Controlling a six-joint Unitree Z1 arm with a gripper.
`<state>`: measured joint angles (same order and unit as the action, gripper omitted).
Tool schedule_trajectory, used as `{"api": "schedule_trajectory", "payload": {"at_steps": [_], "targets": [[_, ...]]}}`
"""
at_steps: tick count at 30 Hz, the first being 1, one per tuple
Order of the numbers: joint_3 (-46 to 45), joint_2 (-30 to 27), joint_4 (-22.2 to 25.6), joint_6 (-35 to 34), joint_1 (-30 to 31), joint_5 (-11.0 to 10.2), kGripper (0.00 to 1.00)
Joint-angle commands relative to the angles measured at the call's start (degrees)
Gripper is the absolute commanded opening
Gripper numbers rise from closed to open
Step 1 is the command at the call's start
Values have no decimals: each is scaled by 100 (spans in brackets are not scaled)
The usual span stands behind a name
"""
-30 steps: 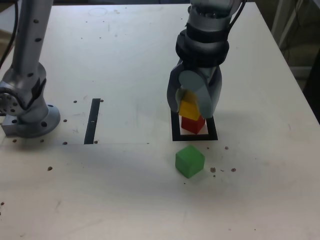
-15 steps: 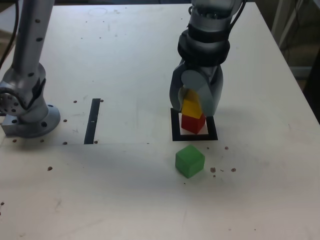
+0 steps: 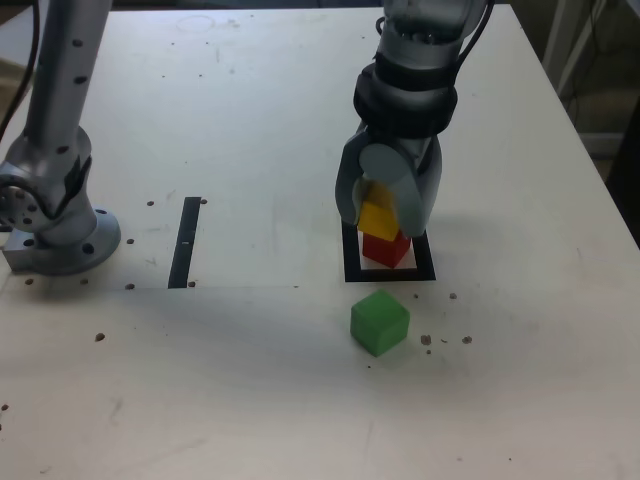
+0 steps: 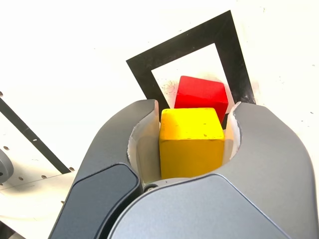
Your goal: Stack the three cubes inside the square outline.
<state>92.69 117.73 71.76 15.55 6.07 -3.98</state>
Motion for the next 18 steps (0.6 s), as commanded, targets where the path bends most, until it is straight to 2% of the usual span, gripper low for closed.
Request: {"api": "schedule_trajectory", "payload": {"at_steps": [1, 8, 9, 13, 16, 18], "targets": [[26, 28, -9, 9, -9, 12, 34], [47, 61, -13, 9, -9, 12, 48], [48, 59, -13, 9, -9, 12, 53], [39, 18, 19, 4, -9, -18, 81], [42, -13, 56, 0, -9, -49, 95], [53, -34, 74, -7, -9, -72, 99]]}}
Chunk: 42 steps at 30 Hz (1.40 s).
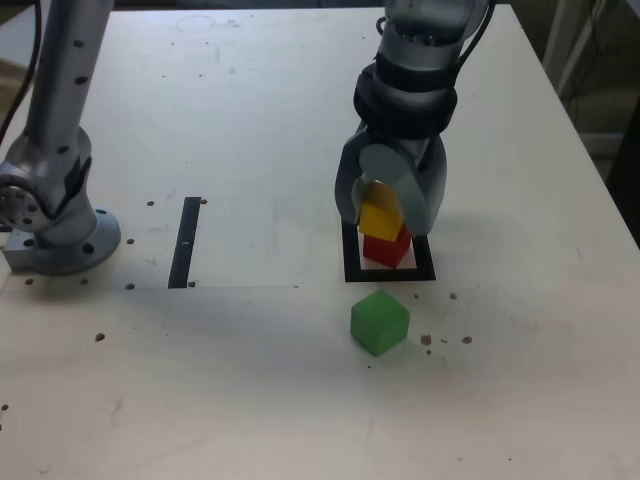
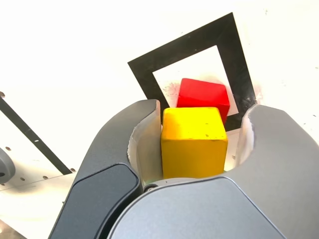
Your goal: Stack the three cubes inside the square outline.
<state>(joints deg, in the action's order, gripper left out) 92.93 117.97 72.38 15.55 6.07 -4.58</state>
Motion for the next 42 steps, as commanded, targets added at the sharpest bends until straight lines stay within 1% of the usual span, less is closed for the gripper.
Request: {"api": "schedule_trajectory", "payload": {"at_steps": [1, 6, 13, 17, 20, 23, 30, 34, 36, 37, 39, 42], "targets": [[33, -68, 10, -12, -9, -23, 99], [31, -116, -29, -35, -9, -55, 99], [64, -125, -153, -10, -9, -51, 99], [68, -167, -138, -21, -9, -45, 99], [66, -205, -16, -59, -9, -54, 99], [73, -261, 212, -175, -6, -80, 99], [100, -578, 605, -517, 149, -207, 99], [83, -768, 775, -878, 457, -272, 99], [66, -810, 872, -1171, 722, -320, 99], [36, -821, 953, -1426, 926, -329, 99], [-25, -821, 1060, -1820, 1230, -280, 99], [-97, -779, 1146, -2282, 1560, -64, 99]]}}
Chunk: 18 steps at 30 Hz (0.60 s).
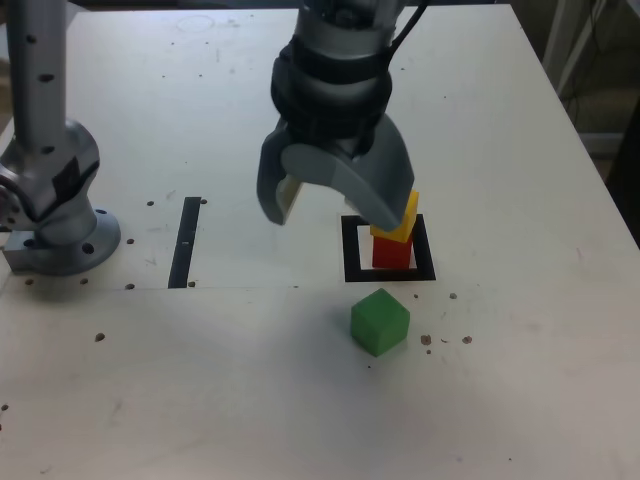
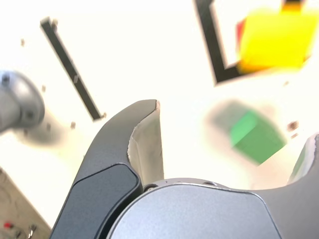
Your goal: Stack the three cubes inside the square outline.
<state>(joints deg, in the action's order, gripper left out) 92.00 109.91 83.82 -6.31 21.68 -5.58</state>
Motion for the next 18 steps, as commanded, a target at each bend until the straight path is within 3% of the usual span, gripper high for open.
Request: {"api": "schedule_trajectory", "payload": {"at_steps": [1, 4, 8, 15, 18], "targets": [[-23, 50, 2, -232, 92, 147, 99], [-23, 155, -50, -615, 318, 465, 99], [-102, 251, -304, -1195, 493, 688, 99], [-407, 358, -1315, -2635, 700, 729, 99], [-400, 372, -1342, -3035, 665, 653, 99]]}}
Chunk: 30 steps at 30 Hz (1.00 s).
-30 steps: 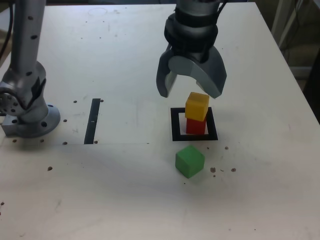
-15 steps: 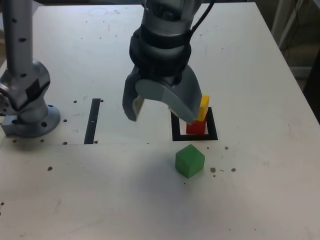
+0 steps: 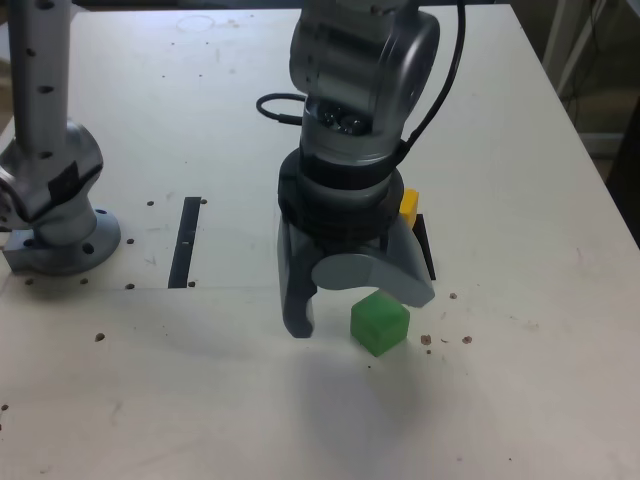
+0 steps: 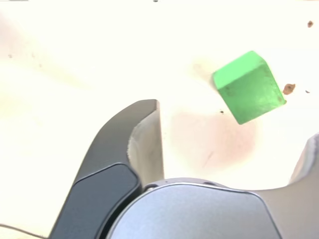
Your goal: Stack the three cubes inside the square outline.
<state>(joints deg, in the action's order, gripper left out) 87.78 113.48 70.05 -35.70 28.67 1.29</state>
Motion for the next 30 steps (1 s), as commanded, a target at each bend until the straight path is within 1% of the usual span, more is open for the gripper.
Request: {"api": "schedule_trajectory", "payload": {"at_steps": [1, 5, 12, 16, 22, 30], "targets": [[46, 20, 88, -156, -66, -52, 99], [160, 101, 266, -258, -236, -69, 99], [528, 460, 495, -272, -530, -32, 98], [814, 697, 641, -277, -595, 38, 98], [811, 871, 638, -277, -687, 353, 97], [696, 1088, 333, -220, -697, 608, 97]]}}
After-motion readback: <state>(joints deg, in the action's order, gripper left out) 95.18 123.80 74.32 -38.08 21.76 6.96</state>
